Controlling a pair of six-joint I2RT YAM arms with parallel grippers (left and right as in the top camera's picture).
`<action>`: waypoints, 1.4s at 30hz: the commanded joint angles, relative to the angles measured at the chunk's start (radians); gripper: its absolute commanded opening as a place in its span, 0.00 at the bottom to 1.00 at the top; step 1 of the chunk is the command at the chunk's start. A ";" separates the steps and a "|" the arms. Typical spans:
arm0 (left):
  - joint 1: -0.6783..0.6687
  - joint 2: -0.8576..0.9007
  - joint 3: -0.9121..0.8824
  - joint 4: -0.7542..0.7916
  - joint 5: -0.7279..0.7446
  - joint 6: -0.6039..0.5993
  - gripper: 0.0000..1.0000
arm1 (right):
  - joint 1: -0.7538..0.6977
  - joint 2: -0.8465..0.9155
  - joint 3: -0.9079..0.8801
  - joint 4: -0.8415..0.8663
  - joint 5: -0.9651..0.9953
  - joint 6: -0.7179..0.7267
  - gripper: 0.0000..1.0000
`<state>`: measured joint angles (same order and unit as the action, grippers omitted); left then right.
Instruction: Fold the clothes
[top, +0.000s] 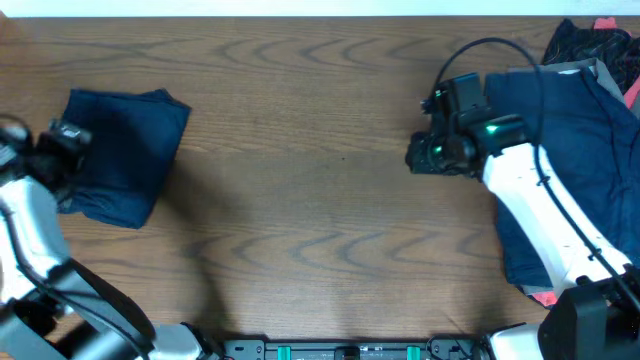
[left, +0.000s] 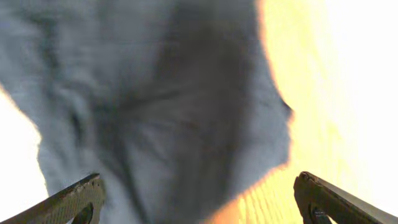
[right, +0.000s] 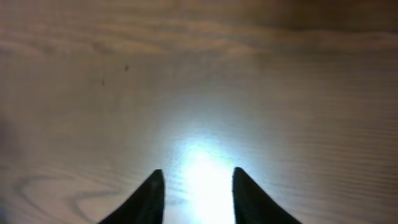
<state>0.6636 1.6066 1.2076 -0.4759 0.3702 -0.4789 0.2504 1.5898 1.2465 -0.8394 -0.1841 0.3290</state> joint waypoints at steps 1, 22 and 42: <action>-0.132 -0.055 0.023 -0.038 -0.019 0.140 0.98 | -0.054 0.000 0.008 0.023 -0.053 -0.059 0.41; -0.591 -0.181 -0.024 -0.700 -0.222 0.232 0.98 | -0.119 -0.210 -0.002 -0.193 0.024 -0.135 0.66; -0.626 -1.077 -0.270 -0.589 -0.223 0.235 0.98 | -0.119 -1.113 -0.327 -0.208 0.131 -0.135 0.99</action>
<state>0.0410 0.5869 0.9520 -1.0679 0.1562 -0.2573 0.1364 0.5556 0.9539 -1.0336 -0.0845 0.1913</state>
